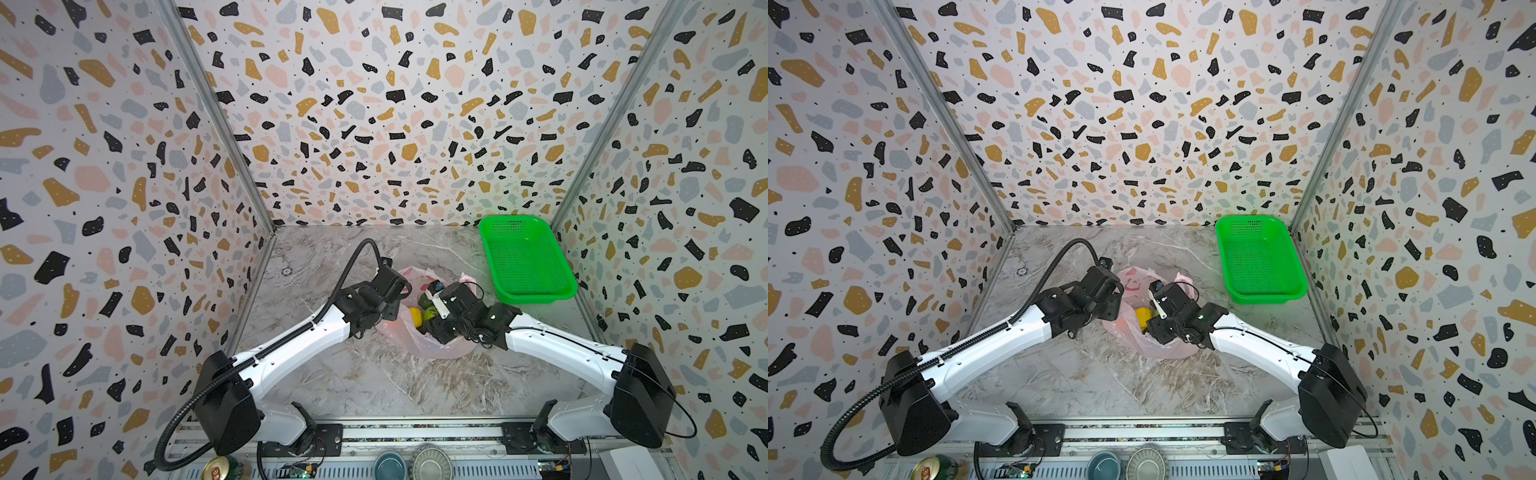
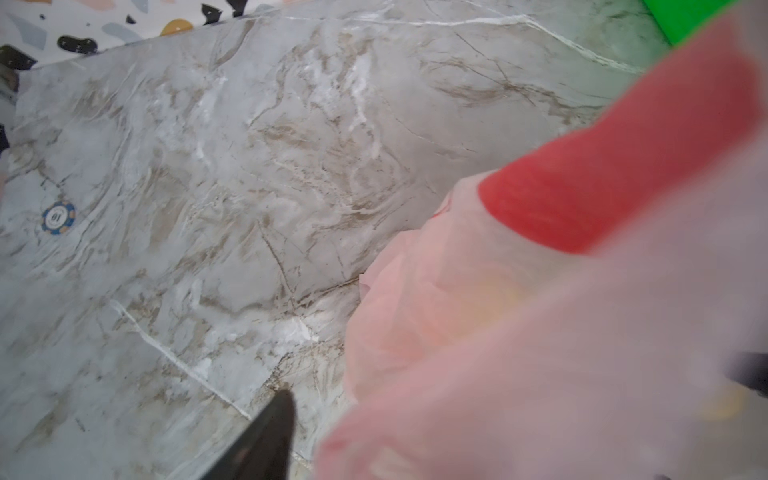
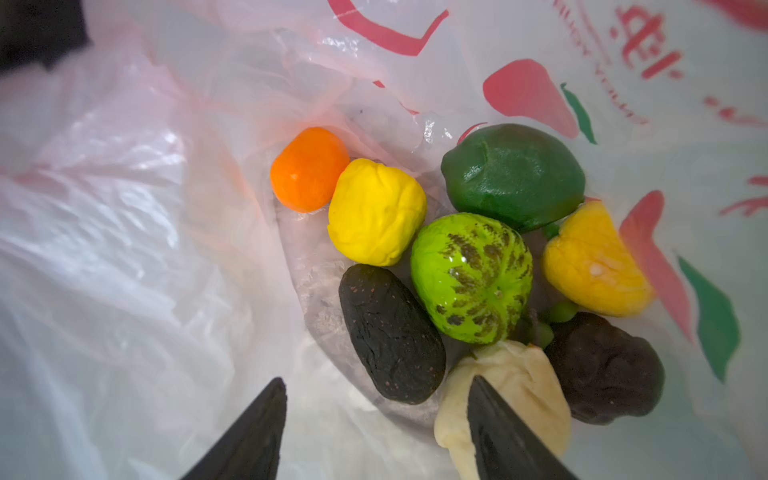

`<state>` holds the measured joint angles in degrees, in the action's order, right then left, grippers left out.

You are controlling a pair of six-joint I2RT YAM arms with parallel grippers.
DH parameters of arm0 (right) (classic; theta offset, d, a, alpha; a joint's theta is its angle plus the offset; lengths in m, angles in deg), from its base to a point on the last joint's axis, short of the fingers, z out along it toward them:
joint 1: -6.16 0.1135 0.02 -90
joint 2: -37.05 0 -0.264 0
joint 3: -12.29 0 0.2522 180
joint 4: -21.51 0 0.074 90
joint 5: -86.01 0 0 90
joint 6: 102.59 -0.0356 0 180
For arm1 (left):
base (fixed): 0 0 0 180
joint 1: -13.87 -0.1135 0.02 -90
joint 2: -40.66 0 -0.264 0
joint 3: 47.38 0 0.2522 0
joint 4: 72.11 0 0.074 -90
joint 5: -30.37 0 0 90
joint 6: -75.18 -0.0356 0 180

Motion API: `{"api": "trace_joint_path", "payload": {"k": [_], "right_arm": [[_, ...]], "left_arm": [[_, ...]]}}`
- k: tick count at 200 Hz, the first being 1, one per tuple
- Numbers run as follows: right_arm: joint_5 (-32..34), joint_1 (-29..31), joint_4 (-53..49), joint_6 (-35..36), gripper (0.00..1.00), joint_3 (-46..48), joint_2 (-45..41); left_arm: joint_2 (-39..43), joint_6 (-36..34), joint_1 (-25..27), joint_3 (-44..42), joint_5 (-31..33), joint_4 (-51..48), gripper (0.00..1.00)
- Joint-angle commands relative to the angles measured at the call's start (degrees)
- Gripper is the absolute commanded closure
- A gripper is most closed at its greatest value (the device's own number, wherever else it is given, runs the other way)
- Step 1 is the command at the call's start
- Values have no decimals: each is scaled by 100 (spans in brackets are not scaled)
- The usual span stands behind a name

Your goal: Untie the knot of the plastic bag and take out the fruit

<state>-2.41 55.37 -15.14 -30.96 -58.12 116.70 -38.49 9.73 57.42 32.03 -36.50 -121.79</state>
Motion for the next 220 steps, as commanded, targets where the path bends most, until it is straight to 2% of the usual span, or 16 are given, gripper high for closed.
{"api": "trace_joint_path", "payload": {"k": [1,35,47,81,105,116,151,177,201,220], "right_arm": [[103,62,-15,-119,30,29,-183],[157,95,-48,-167,29,114,-196],[206,115,-75,-177,29,139,-206],[397,111,-121,-140,27,302,-226],[224,128,-168,-59,26,172,-191],[91,155,-222,-57,25,-45,-166],[-213,195,-440,-165,20,-922,253],[-242,76,-655,-67,11,-1621,1097],[90,-65,-538,49,4,-2051,1772],[1049,-220,-322,119,0,-2248,2034]], "left_arm": [[90,-151,-130,-154,213,112,54],[149,-196,-285,-278,-157,225,91],[189,-195,-299,-207,-254,81,100],[500,-62,-299,-135,-574,-385,100],[764,248,-275,-557,-1362,-124,100],[844,454,-161,-756,-1528,66,100],[975,994,397,-920,-1391,475,100],[1133,1286,621,-1045,-1209,718,100],[1257,1428,699,-1208,-1094,817,100],[1289,1525,741,-1346,-1074,862,100]]}}
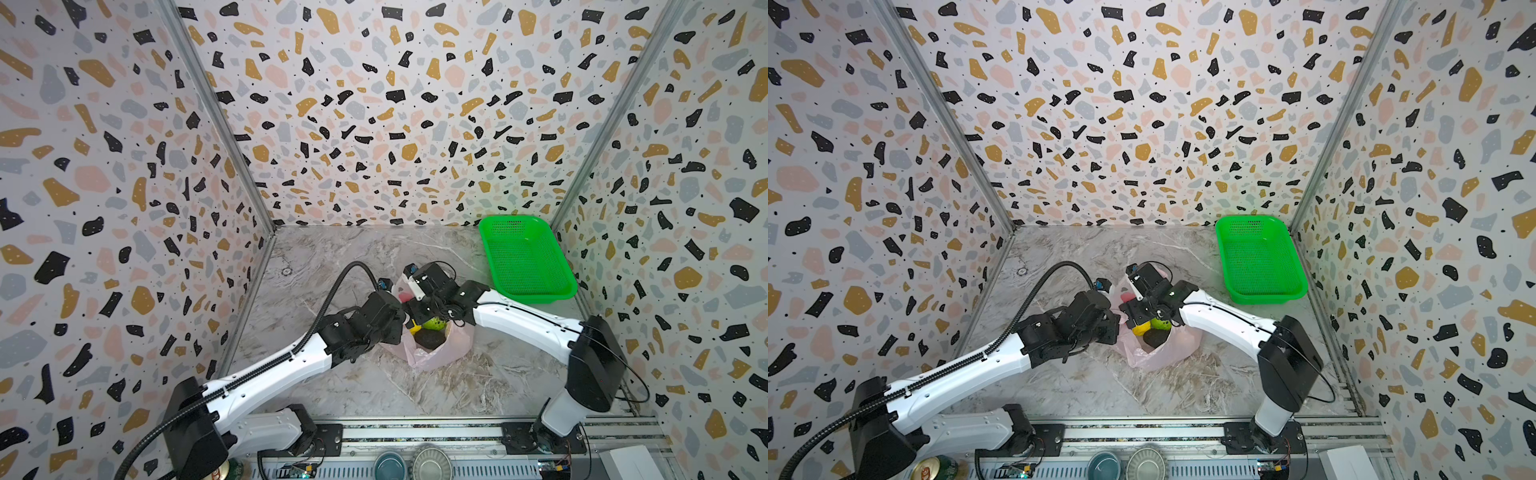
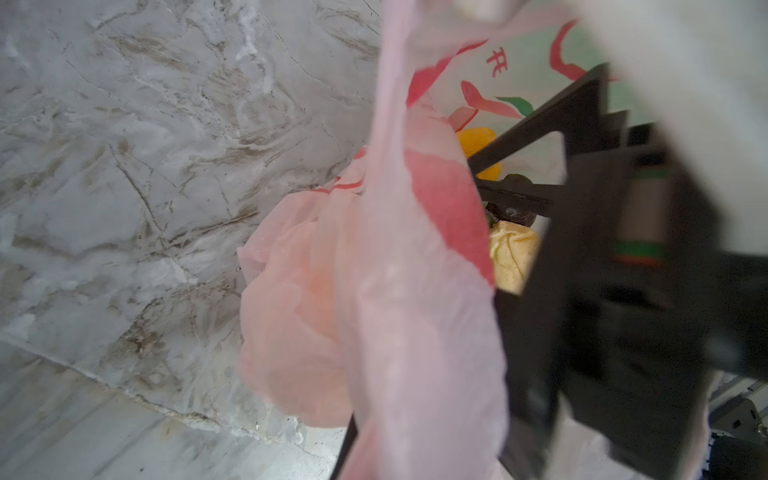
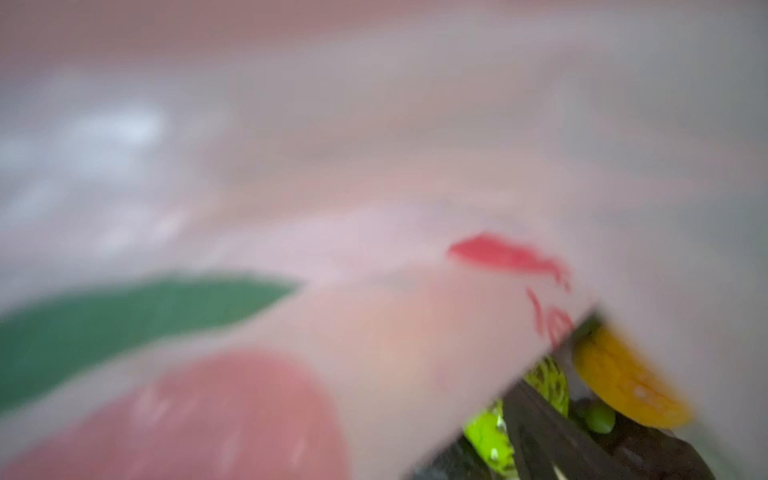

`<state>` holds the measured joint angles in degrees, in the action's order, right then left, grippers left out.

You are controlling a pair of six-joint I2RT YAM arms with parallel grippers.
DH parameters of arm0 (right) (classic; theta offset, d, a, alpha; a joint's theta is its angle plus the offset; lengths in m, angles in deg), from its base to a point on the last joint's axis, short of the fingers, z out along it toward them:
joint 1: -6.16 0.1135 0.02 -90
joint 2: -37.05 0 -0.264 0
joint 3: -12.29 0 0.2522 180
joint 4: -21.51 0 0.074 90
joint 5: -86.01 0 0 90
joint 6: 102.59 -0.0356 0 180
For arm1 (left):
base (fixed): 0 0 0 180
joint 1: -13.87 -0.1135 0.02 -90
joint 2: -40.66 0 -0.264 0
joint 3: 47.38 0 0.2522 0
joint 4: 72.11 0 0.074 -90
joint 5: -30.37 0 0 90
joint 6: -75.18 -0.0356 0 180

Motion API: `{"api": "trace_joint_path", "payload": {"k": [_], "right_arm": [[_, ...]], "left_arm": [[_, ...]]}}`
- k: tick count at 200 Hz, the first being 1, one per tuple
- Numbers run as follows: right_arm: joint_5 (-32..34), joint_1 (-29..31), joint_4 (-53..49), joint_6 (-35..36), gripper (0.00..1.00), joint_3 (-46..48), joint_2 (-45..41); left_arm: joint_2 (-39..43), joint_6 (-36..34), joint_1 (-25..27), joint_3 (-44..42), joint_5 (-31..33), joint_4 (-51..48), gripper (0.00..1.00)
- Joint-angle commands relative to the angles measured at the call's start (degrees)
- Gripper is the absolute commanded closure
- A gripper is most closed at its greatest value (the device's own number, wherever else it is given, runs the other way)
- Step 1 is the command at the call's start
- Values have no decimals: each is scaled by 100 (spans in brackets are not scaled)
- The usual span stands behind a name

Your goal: Untie the knot of the plastic bag and take out the fruit

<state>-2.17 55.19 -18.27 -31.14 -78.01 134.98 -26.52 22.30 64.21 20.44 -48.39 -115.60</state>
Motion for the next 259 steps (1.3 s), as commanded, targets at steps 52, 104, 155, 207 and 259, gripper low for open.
{"api": "trace_joint_path", "payload": {"k": [52,104,155,207,259], "right_arm": [[2221,-1155,779,360,1,61,-187],[902,-1092,413,639,1,492,-754],[126,-381,-373,168,1,946,-1443],[599,254,-111,-492,1,1994,-2188],[1333,945,57,-843,1,3095,-2755]], "left_arm": [[235,539,247,-654,144,459,100],[170,475,256,-383,425,744,100],[-5,402,265,-162,340,1066,100],[12,493,259,-361,295,1220,100],[158,671,257,-584,383,1286,100]]}}
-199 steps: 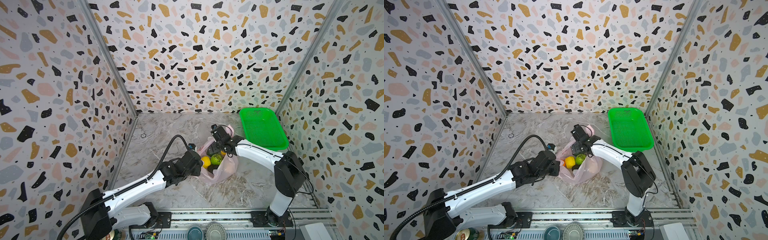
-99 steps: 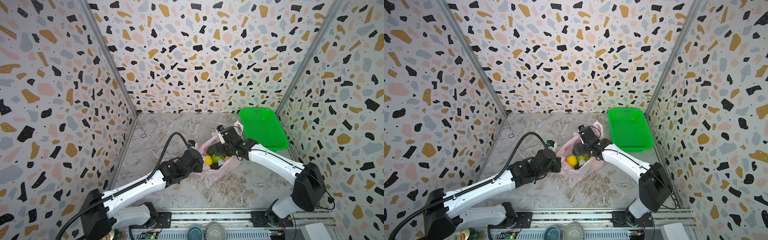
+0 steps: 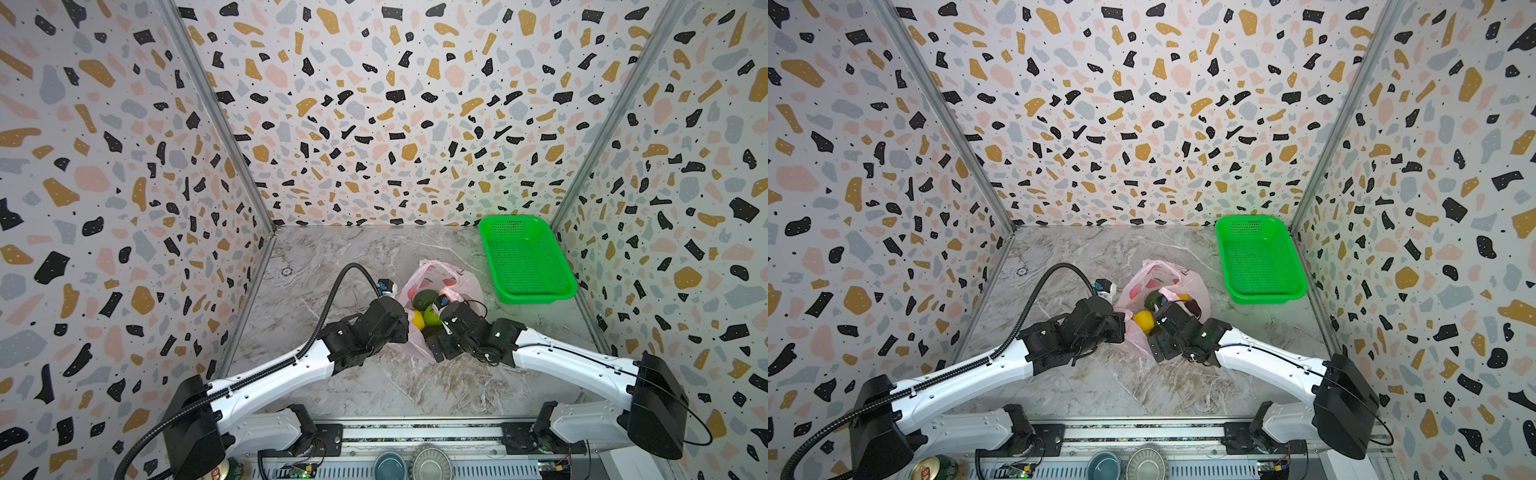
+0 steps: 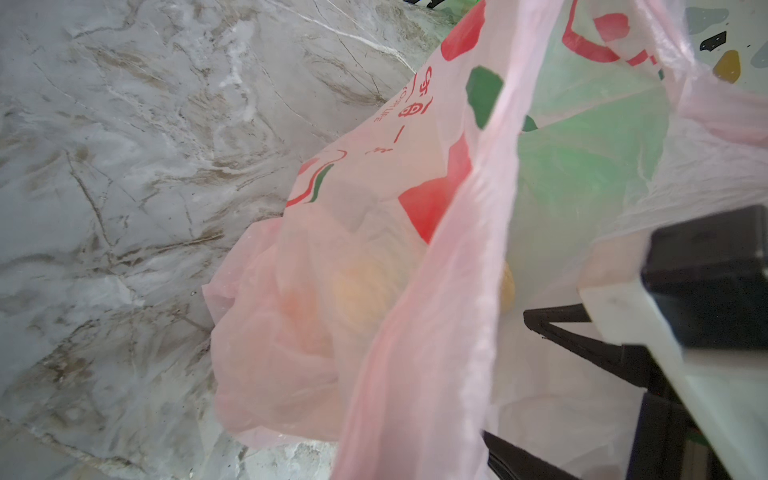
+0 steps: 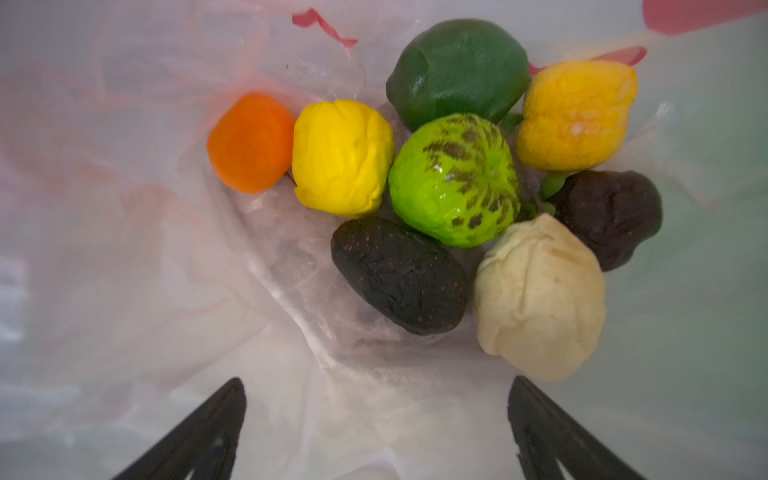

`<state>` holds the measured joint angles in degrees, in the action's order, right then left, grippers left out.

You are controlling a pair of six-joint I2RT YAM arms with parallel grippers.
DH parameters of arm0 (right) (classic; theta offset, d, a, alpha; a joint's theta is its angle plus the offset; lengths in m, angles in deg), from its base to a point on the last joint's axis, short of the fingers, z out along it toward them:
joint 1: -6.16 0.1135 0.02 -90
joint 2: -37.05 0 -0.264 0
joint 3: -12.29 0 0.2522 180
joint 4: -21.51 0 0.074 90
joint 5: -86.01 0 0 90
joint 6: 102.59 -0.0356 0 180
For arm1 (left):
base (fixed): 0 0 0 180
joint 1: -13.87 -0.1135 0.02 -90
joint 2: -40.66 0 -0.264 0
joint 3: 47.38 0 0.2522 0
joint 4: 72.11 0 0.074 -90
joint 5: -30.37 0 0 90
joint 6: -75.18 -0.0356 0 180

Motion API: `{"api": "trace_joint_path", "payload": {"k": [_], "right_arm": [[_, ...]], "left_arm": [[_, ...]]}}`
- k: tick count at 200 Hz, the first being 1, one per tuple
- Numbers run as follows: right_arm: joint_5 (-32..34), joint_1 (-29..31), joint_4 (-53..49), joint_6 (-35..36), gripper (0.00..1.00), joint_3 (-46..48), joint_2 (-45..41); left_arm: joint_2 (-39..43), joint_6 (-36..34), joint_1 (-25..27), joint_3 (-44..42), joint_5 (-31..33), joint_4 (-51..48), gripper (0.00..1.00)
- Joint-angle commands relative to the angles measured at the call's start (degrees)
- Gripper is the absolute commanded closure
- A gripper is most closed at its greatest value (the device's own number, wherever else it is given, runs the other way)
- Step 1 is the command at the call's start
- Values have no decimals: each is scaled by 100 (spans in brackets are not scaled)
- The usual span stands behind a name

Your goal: Untie the knot of the plastic bag and take out the fruit

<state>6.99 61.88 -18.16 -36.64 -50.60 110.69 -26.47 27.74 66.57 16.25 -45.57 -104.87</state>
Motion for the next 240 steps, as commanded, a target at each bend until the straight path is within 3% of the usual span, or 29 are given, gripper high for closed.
{"api": "trace_joint_path", "payload": {"k": [1,31,63,115,155,201,240], "right_arm": [[415,287,49,-302,1,374,-334],[309,361,154,-357,1,814,-256],[29,329,174,-320,1,336,-212],[-744,184,1515,-721,0,2,276],[-831,176,2100,-892,0,62,787],[-702,-184,2292,-1127,0,482,373],[-920,-458,2092,-782,0,83,751]], "left_arm": [[153,132,21,-167,94,217,100],[75,-20,26,-195,-83,76,100],[131,-402,59,-89,86,-706,100],[144,-369,65,27,10,-821,100],[135,-284,73,128,-26,-768,100],[196,-262,72,164,-131,-836,100],[191,-255,67,198,-216,-781,100]]}}
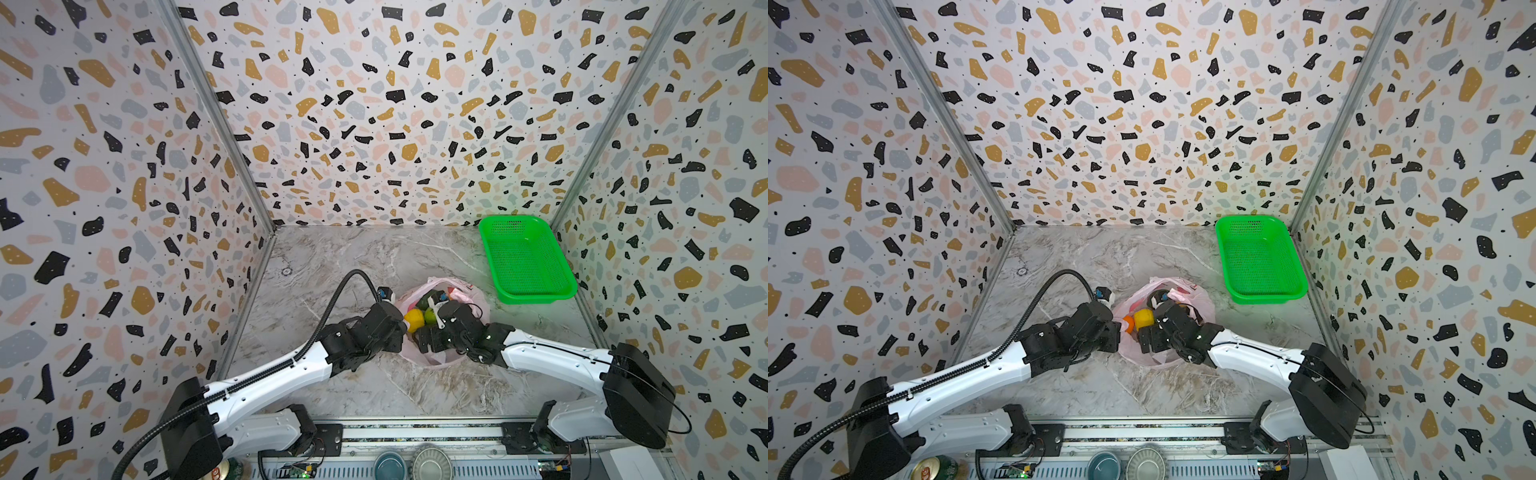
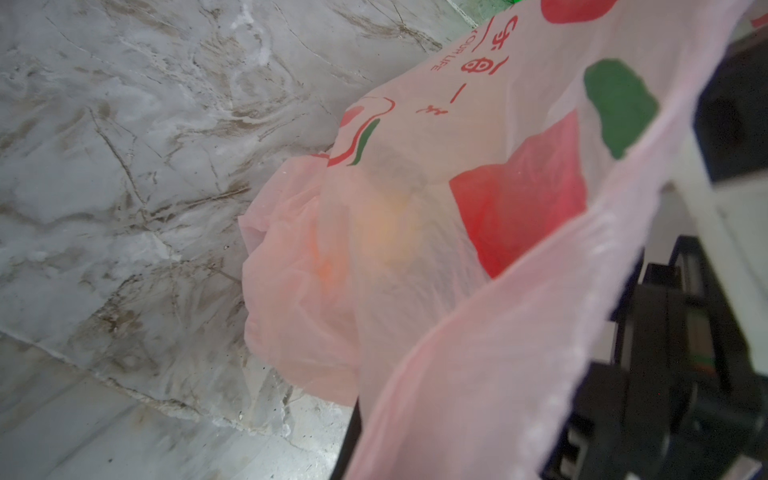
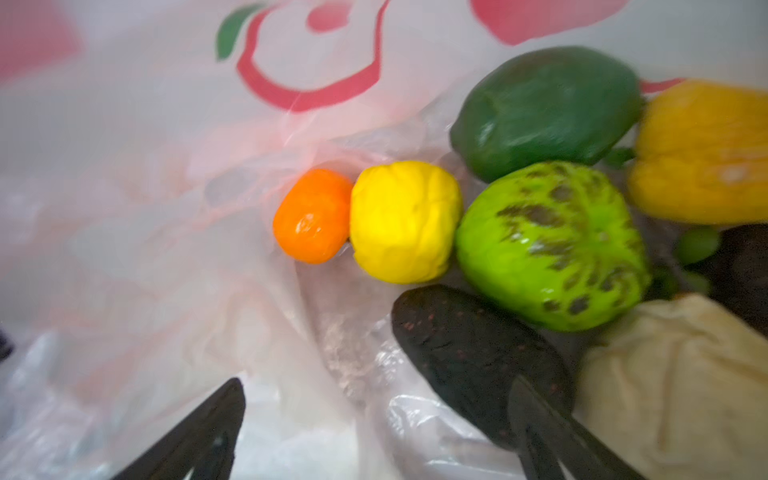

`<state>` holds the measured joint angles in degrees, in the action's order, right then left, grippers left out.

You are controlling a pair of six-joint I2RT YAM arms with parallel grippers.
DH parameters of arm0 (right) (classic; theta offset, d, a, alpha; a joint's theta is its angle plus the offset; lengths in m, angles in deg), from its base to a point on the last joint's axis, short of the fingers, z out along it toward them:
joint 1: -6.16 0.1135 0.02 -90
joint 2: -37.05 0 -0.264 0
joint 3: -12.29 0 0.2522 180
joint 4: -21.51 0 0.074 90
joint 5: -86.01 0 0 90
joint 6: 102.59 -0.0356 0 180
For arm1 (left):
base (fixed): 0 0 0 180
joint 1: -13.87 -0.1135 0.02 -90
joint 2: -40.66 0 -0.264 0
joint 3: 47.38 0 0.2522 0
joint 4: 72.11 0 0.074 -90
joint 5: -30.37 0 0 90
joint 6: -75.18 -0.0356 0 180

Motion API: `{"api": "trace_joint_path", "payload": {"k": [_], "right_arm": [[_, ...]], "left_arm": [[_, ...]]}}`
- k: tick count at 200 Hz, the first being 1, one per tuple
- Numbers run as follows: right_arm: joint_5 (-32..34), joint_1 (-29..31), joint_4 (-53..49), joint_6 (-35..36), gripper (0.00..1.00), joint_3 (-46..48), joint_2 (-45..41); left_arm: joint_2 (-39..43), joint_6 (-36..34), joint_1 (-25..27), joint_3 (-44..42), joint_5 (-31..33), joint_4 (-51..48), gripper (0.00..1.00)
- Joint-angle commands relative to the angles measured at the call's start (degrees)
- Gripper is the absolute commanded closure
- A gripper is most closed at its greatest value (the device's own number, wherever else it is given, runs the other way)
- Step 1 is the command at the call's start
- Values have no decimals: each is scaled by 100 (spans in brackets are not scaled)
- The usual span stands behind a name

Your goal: Untie the knot of the plastic bag and take out the fruit

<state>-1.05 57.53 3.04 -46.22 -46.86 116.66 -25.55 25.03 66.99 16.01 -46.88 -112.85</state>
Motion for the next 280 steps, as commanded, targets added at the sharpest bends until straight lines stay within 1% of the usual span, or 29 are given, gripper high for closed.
{"api": "trace_joint_path", "payload": {"k": [1,36,52,73,88,102,134,157,170,189,210,244,264,280], "right_arm": [[-135,-23,-25,178,0,-298,170],[-911,90,50,441,0,-479,621],[-1164,271,213,605,0,-343,514],[-1574,444,534,780,1,77,200],[-1641,647,595,998,1,306,77],[-1649,855,541,1240,0,414,149],[-1323,1025,511,1291,0,575,456],[-851,1006,275,1047,1,460,287],[-548,964,-114,826,1,275,136],[-340,851,-648,537,1,-26,-27],[68,730,-1125,137,1,-216,-183],[972,194,-1508,-407,1,-31,-666],[1107,-348,-1515,-452,1,294,-1041],[1188,-729,-1524,-324,1,567,-1199]], "left_arm": [[100,15,28,227,-83,17,100],[74,-10,25,317,16,22,100],[74,-8,31,328,36,51,100],[74,-11,25,320,81,49,100],[74,4,29,270,64,61,100],[87,35,31,211,43,92,100],[143,68,27,84,-15,94,100],[219,96,50,-71,-199,71,100],[315,93,133,-232,-154,20,100],[512,177,270,-501,-74,-53,100],[710,378,515,-817,11,130,100],[527,600,908,-998,201,669,100],[404,663,1072,-948,461,855,100],[440,712,1121,-896,683,909,100]]}}
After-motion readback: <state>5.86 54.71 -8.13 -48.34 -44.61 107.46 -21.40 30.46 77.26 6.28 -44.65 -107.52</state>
